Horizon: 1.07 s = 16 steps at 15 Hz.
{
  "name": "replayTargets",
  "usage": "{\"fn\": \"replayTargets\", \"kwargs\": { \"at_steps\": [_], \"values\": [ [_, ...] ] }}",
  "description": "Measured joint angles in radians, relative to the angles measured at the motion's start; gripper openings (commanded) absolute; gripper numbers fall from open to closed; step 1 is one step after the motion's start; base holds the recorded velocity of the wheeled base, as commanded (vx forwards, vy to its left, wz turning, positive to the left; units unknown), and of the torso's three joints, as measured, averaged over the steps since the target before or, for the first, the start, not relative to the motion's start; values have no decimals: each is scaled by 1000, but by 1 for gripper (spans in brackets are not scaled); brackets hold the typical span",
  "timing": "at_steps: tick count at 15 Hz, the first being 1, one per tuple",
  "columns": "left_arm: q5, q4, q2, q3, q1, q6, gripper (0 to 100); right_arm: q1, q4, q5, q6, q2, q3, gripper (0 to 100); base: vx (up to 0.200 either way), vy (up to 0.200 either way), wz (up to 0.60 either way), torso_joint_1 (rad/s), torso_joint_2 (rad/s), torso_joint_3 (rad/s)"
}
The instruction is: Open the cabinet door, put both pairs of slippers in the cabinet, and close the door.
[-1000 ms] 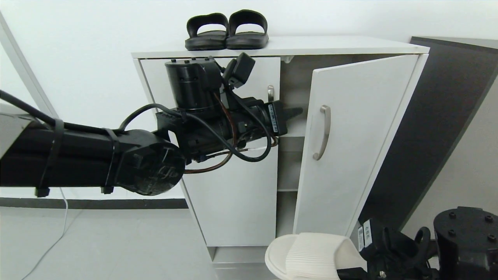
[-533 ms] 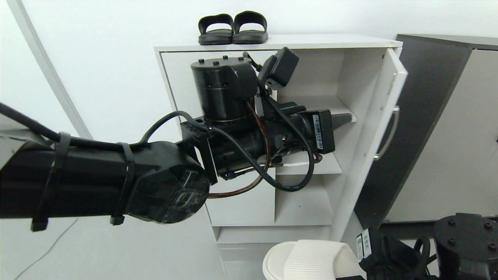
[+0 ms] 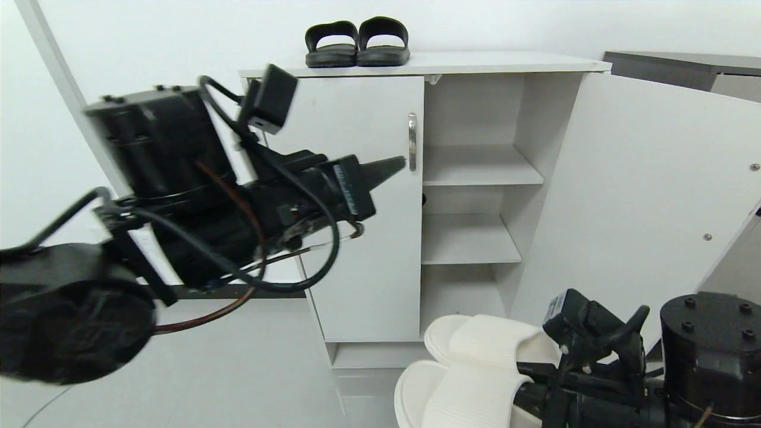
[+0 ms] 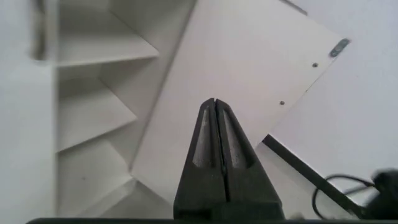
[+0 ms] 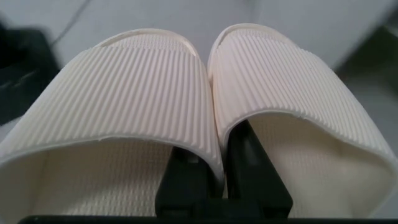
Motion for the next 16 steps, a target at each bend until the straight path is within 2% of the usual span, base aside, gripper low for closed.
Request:
{"fn": "replayTargets", "kwargs": {
  "at_steps": [2,5,6,8,10,11,12,14,16],
  "values": [
    [94,110,-180,93,27,41,0,-4,2,-191,75,23,-61,0,0,0,0,0,0,0],
    [305,467,-503,171,82,133,0,-6,1,-403,151,72,-124,0,0,0,0,0,0,0],
    [377,603,-630,183,122,159,0,-12,1,-435,159,87,-135,0,0,0,0,0,0,0],
    [483,818,-866,200,249,196,0,-24,0,-445,160,105,-143,0,0,0,0,0,0,0],
    [551,986,-1086,226,429,222,0,-28,0,-446,161,114,-145,0,0,0,0,0,0,0],
    [572,1043,-1195,262,510,230,0,-26,0,-445,161,120,-146,0,0,0,0,0,0,0],
    [589,1081,-1289,331,563,234,0,-26,0,-446,161,125,-146,0,0,0,0,0,0,0],
    [607,1089,-1407,479,617,226,0,-28,0,-447,160,133,-146,0,0,0,0,0,0,0],
    [633,1017,-1470,634,639,233,0,-25,-1,-448,157,139,-152,0,0,0,0,0,0,0]
  ]
}}
